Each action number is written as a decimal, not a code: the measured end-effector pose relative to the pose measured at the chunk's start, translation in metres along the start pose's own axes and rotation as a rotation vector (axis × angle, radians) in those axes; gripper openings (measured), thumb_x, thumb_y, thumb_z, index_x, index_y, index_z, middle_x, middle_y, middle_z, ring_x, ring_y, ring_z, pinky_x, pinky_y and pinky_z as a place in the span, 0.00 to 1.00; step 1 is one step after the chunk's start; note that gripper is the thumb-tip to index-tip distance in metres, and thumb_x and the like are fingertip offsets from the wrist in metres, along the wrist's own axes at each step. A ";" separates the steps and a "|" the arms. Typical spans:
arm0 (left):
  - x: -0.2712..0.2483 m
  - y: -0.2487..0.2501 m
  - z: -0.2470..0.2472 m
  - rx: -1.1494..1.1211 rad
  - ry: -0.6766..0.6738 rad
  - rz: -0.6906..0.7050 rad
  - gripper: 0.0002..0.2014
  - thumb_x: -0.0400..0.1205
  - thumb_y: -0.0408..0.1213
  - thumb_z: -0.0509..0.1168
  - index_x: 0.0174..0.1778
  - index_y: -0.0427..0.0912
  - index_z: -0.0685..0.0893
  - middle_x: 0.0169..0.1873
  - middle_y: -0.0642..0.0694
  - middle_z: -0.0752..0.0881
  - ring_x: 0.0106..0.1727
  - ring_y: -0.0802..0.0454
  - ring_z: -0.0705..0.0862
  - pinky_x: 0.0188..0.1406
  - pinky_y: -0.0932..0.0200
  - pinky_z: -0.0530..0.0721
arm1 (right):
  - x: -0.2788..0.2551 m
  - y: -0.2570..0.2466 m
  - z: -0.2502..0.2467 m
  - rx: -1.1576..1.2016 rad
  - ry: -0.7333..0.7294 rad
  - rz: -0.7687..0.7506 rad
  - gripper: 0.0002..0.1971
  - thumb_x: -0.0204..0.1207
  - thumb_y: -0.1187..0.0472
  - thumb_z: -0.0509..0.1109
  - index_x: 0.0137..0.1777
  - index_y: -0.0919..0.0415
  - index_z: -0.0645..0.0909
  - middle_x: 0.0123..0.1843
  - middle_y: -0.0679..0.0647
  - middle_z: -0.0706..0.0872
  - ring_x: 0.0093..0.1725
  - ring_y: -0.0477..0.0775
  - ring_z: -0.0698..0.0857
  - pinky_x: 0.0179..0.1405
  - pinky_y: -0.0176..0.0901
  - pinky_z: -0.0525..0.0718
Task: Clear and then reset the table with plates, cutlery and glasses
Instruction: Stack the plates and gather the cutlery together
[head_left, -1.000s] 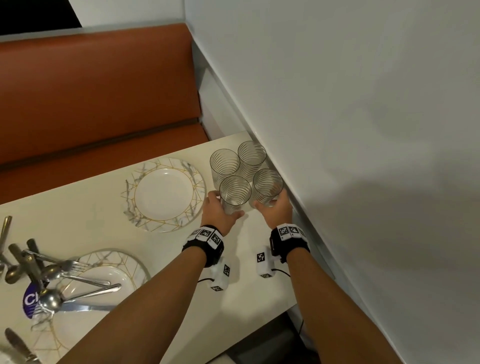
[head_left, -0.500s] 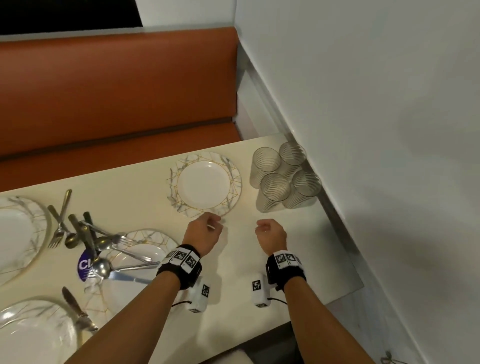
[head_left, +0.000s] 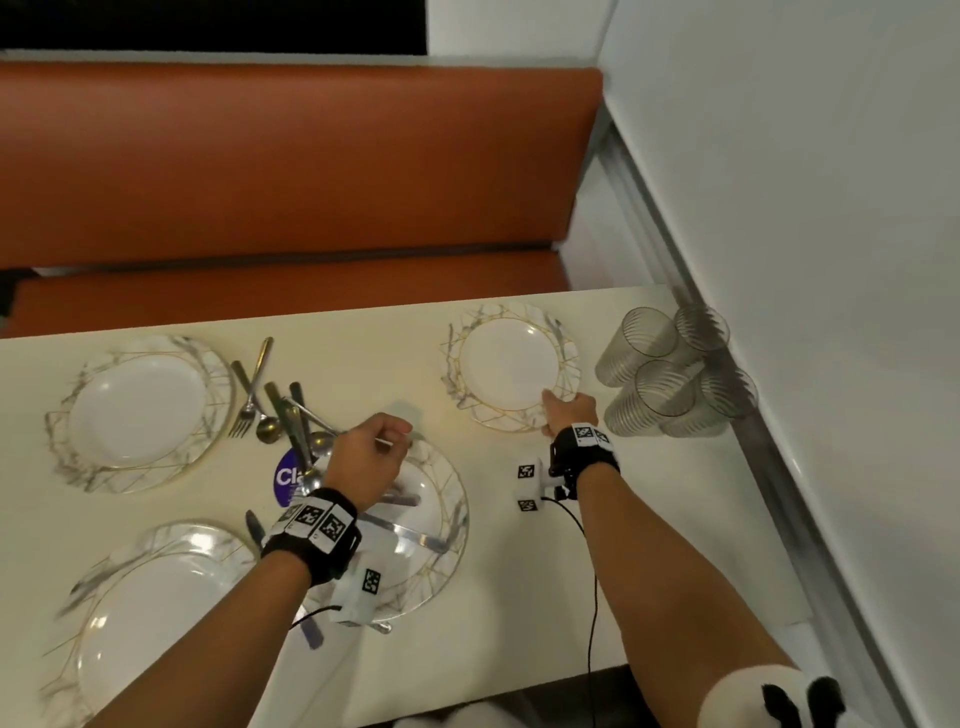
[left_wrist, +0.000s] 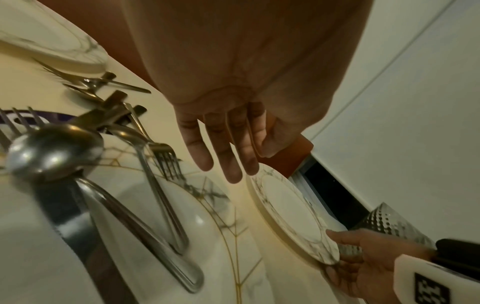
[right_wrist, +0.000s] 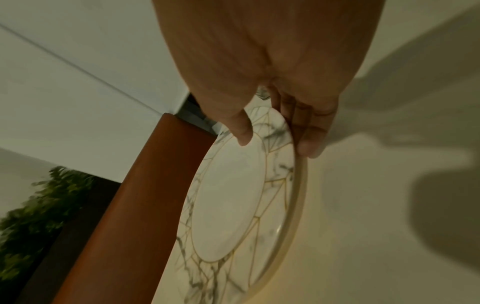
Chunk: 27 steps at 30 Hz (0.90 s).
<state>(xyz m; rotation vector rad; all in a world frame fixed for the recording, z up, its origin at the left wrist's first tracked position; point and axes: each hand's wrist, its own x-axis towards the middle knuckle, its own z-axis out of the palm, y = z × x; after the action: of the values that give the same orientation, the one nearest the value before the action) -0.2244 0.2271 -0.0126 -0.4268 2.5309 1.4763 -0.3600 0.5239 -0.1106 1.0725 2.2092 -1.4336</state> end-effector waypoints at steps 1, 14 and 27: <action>0.000 -0.003 -0.006 0.000 0.004 -0.001 0.07 0.85 0.34 0.69 0.55 0.49 0.88 0.44 0.50 0.93 0.48 0.52 0.91 0.52 0.55 0.89 | 0.000 -0.001 0.000 -0.002 -0.001 0.001 0.38 0.58 0.41 0.73 0.67 0.63 0.80 0.58 0.59 0.89 0.48 0.64 0.91 0.49 0.64 0.92; -0.012 -0.013 -0.044 -0.220 0.100 -0.052 0.08 0.86 0.28 0.67 0.55 0.45 0.87 0.45 0.45 0.93 0.48 0.51 0.92 0.57 0.55 0.90 | -0.095 -0.012 -0.020 0.168 0.000 -0.335 0.17 0.76 0.52 0.66 0.65 0.47 0.77 0.59 0.49 0.88 0.59 0.56 0.88 0.61 0.64 0.88; -0.046 -0.017 -0.104 -0.900 0.213 -0.243 0.29 0.85 0.61 0.67 0.74 0.44 0.84 0.63 0.32 0.87 0.65 0.37 0.87 0.74 0.29 0.78 | -0.255 -0.039 0.033 0.276 -0.338 -0.605 0.12 0.89 0.57 0.61 0.69 0.49 0.79 0.66 0.48 0.88 0.67 0.50 0.86 0.69 0.55 0.83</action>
<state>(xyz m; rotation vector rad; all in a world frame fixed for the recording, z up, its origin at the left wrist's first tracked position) -0.1764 0.1357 0.0381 -1.0028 1.6872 2.4820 -0.2199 0.3777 0.0527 0.1751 2.2117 -2.0288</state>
